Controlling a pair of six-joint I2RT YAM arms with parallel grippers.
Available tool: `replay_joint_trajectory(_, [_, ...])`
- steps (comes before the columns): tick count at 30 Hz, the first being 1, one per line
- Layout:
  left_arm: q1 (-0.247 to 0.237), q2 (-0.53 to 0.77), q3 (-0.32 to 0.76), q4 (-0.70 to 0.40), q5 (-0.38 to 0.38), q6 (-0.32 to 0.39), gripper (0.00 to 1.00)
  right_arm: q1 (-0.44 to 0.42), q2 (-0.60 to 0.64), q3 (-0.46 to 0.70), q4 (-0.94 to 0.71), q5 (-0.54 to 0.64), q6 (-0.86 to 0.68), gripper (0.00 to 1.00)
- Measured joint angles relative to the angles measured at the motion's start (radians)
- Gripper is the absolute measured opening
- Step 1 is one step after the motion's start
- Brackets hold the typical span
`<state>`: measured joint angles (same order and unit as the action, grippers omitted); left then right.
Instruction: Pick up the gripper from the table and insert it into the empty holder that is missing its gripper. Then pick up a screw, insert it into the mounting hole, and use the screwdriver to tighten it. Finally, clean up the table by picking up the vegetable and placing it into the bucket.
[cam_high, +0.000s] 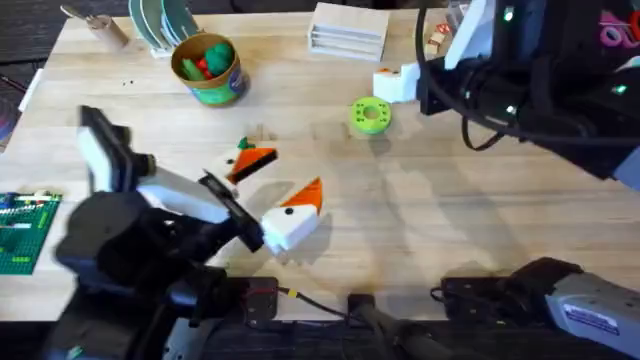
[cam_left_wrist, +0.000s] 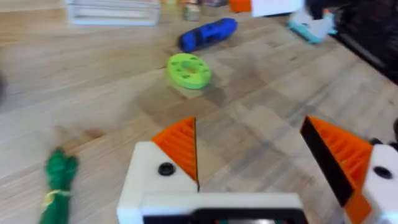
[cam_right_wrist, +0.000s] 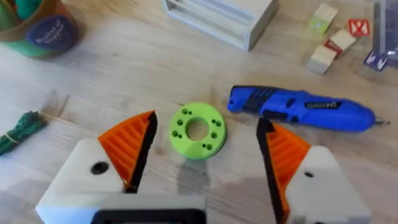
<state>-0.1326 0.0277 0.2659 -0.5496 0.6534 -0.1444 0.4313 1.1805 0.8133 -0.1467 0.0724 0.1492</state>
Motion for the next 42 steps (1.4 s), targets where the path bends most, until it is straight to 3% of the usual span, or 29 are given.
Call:
replay_joint_trajectory(6, [0.0,0.128,0.312,-0.29,-0.255,0.026,0.992,0.0,0.0,0.063,-0.044,-0.009,-0.028,0.992])
replay_joint_trajectory(13, [0.0,0.416,0.672,-0.582,-0.541,0.06,0.993,0.0,0.0,0.068,-0.049,-0.01,-0.032,0.991])
replay_joint_trajectory(18, [0.0,0.603,0.789,-0.635,-0.676,0.156,0.993,0.0,0.0,0.068,-0.05,-0.01,-0.033,0.991])
replay_joint_trajectory(24, [0.0,0.756,0.795,-0.638,-0.728,0.203,0.992,0.0,0.0,0.068,-0.05,-0.01,-0.039,0.992])
replay_joint_trajectory(36, [0.0,0.974,0.795,-0.64,-0.744,0.229,0.993,0.0,0.0,0.068,-0.05,-0.01,-0.039,0.992])
replay_joint_trajectory(42, [0.0,1.11,0.754,-0.565,-0.753,0.334,0.993,0.0,0.0,0.068,-0.05,-0.01,-0.039,0.991])
